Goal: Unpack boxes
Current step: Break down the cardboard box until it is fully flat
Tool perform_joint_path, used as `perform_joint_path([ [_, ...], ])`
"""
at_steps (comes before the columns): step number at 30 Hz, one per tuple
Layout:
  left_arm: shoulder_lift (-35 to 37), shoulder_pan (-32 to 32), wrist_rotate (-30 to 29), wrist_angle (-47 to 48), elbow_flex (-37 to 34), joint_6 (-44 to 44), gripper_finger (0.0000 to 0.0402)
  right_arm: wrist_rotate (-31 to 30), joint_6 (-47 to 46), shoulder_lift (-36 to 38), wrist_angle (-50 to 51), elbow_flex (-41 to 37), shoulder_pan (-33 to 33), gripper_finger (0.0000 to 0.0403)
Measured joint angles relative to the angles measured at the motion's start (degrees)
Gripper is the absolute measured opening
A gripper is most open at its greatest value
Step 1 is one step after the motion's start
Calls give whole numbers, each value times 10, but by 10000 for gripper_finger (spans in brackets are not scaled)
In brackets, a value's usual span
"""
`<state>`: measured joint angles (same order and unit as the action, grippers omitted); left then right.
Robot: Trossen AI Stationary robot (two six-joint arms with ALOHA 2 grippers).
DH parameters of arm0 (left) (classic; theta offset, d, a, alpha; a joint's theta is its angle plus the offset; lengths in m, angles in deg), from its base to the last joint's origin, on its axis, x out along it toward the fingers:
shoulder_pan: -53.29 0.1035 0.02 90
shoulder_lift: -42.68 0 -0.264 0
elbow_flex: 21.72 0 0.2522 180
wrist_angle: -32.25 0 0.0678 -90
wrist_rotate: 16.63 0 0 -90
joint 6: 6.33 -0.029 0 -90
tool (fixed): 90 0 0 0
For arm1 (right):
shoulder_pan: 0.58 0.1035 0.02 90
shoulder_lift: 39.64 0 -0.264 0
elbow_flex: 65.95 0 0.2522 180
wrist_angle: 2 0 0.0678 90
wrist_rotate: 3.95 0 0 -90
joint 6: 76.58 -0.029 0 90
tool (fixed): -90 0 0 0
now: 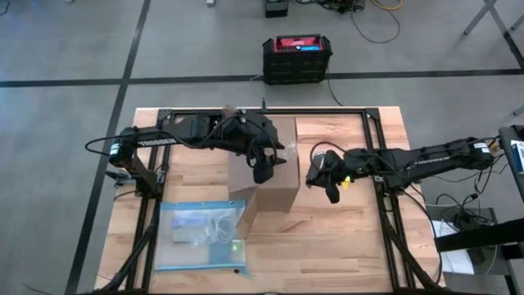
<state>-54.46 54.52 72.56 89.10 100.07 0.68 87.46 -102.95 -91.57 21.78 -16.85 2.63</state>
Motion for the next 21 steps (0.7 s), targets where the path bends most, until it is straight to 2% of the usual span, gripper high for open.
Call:
perform_joint_path([
  [5,-3,-16,-3,-2,-1,10,189,-49,26,-14,-36,-12,35,48],
  [13,-3,-46,-3,30,-23,-33,189,-132,45,1,-51,-40,102,48],
  [16,-2,-56,-3,32,-26,-35,186,-187,45,-26,-67,-62,133,48],
  [21,-2,-60,-2,39,-19,-39,182,-238,44,-113,-203,-81,167,48],
])
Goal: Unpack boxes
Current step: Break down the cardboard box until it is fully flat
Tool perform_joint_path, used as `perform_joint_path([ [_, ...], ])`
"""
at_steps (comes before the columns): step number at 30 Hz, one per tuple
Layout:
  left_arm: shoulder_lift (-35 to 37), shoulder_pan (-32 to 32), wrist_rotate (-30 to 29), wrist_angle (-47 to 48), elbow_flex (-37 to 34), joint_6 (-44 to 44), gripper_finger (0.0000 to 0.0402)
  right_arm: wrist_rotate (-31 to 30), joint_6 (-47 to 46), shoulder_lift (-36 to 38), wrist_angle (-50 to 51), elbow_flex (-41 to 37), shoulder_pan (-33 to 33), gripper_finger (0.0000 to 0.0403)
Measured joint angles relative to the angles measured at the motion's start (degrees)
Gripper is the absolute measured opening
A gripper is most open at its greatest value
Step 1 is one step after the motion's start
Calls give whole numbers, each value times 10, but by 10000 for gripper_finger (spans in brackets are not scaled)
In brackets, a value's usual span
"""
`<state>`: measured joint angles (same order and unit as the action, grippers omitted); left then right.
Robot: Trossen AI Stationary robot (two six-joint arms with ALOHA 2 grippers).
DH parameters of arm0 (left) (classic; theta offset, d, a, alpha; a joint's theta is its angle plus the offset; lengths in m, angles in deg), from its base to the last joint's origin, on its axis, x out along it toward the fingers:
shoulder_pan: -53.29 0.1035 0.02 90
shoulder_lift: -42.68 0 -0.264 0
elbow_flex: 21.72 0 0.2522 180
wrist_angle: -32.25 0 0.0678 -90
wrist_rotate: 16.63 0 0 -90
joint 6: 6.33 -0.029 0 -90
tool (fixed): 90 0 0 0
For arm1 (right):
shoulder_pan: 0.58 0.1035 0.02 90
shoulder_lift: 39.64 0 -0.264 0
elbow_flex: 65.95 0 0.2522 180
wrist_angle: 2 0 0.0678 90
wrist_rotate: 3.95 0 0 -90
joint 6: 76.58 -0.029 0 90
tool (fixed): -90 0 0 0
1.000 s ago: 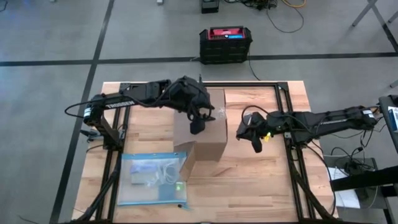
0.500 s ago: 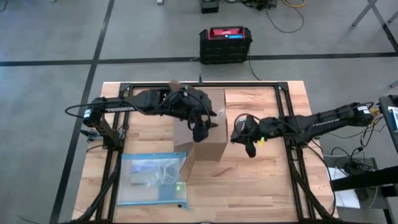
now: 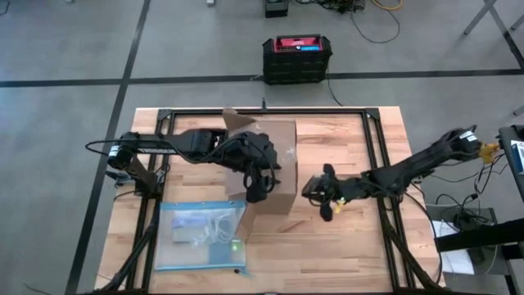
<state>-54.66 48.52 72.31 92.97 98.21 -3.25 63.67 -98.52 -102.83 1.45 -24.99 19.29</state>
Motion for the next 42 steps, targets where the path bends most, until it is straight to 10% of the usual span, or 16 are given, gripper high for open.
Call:
perform_joint_path([
  [13,10,27,-54,13,25,-95,182,31,24,-223,-36,167,9,48],
  [26,7,63,-54,28,11,-95,181,-124,108,33,39,42,66,48],
  [35,8,64,-55,43,-11,-66,167,-56,196,248,-8,-85,9,48],
  [42,12,70,-60,22,6,-72,158,15,170,227,-43,-135,-73,48],
])
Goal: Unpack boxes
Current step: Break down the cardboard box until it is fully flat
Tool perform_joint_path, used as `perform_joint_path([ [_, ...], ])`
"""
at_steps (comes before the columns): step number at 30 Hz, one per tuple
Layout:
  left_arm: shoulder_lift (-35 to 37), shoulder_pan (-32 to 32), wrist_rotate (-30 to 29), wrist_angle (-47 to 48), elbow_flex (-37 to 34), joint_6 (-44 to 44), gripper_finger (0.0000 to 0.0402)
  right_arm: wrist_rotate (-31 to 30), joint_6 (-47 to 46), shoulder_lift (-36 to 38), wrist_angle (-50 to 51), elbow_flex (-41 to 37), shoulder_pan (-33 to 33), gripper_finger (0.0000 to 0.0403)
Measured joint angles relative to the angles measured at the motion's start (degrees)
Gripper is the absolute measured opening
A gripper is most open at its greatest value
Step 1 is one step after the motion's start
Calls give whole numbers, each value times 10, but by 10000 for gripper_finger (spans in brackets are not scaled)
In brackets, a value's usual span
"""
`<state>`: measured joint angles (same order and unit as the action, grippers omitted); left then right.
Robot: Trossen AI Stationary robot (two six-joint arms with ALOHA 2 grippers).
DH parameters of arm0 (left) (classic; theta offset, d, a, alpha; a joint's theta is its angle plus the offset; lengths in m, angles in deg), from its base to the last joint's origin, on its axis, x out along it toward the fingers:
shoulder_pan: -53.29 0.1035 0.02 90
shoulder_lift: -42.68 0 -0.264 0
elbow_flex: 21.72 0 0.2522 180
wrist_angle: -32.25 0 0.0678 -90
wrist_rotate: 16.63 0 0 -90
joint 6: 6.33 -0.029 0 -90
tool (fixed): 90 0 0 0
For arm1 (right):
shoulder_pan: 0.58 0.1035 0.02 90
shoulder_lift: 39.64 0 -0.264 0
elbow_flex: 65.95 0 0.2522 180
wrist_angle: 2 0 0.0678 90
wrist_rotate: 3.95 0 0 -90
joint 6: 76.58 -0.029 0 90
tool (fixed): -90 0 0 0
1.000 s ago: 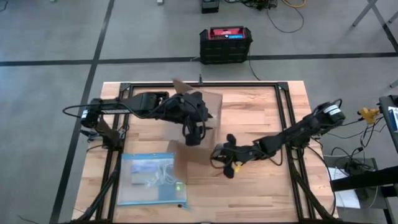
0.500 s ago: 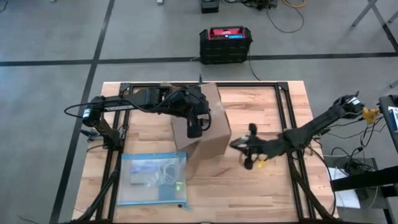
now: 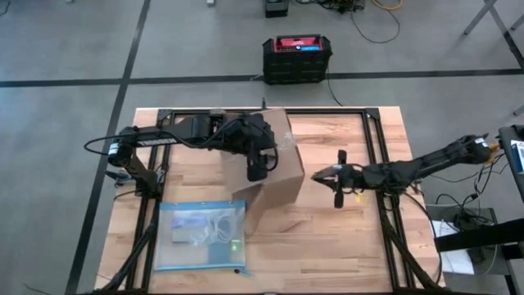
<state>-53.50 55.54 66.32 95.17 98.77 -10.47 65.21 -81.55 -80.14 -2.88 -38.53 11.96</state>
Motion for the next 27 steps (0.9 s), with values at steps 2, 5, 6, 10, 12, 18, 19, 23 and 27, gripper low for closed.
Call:
perform_joint_path([
  [2,6,-1,-8,17,21,6,158,9,-4,-13,-19,-1,-12,48],
  [5,14,-5,-27,52,55,26,158,21,-4,-49,-40,-1,-23,48],
  [6,14,-6,-39,72,62,32,158,25,-3,-62,-42,3,-27,48],
  [10,13,9,-145,183,71,63,158,16,15,-115,-45,24,-42,48],
  [12,14,38,-178,215,71,88,158,16,20,-133,-37,34,-56,48],
  [18,25,130,-174,280,70,117,158,20,14,-156,83,86,-112,48],
  [19,25,139,-174,283,68,117,158,20,14,-158,94,94,-117,48],
  [23,25,165,-145,269,53,107,158,45,30,-176,94,124,-140,48],
  [27,14,176,-114,252,20,96,158,70,23,-204,95,146,-142,48],
])
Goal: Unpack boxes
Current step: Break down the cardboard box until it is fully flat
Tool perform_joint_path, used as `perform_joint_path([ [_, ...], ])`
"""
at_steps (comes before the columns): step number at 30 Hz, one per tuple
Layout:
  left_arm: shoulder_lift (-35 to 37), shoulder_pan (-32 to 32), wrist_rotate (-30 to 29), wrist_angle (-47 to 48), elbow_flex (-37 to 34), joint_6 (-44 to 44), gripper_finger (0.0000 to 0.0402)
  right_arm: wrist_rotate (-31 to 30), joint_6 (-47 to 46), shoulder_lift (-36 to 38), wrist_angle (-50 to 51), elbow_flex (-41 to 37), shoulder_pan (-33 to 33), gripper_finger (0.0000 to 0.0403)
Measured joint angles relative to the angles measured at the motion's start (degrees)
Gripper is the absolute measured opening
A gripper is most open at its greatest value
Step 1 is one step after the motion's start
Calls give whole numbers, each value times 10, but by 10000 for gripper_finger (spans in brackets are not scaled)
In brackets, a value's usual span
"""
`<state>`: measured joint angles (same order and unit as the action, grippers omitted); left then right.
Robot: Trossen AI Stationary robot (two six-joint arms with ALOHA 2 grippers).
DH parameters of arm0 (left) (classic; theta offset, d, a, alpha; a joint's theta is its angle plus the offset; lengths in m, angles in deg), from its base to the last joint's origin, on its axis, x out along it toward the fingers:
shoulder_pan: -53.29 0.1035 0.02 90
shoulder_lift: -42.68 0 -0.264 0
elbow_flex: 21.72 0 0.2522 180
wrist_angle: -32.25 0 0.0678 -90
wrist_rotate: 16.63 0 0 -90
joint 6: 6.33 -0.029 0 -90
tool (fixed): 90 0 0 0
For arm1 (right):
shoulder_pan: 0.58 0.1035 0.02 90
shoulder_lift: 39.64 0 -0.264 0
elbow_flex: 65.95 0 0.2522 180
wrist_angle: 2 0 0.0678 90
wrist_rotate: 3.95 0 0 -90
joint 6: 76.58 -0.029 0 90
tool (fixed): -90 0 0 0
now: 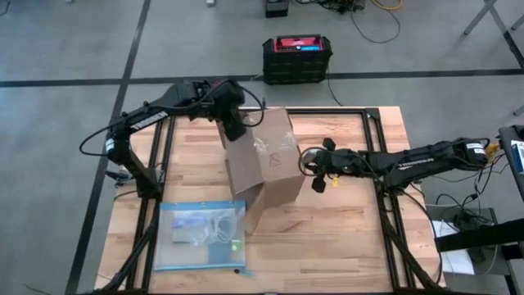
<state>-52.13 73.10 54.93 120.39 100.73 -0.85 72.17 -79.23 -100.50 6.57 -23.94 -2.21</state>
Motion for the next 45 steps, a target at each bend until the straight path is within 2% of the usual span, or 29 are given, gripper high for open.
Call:
perform_joint_path([
  [3,-10,1,22,-43,-27,-22,158,8,-15,-13,-2,14,37,48],
  [8,-33,7,56,-130,-55,-71,158,-13,-58,-30,6,34,111,48],
  [14,-42,18,56,-212,-55,-163,158,-40,-109,-31,23,44,183,48],
  [19,-41,29,59,-232,-54,-209,158,-43,-128,-30,49,50,220,47],
  [26,-10,26,59,-212,-53,-195,158,-116,-131,36,151,51,212,47],
  [31,32,24,60,-183,-52,-166,158,-110,-134,81,198,42,161,47],
  [33,34,29,60,-178,-55,-152,158,-78,-133,79,195,40,147,47],
  [37,12,43,105,-213,-74,-147,158,-57,-119,51,151,40,154,47],
  [45,-43,80,134,-297,-81,-199,158,-55,-99,-11,57,40,150,47],
])
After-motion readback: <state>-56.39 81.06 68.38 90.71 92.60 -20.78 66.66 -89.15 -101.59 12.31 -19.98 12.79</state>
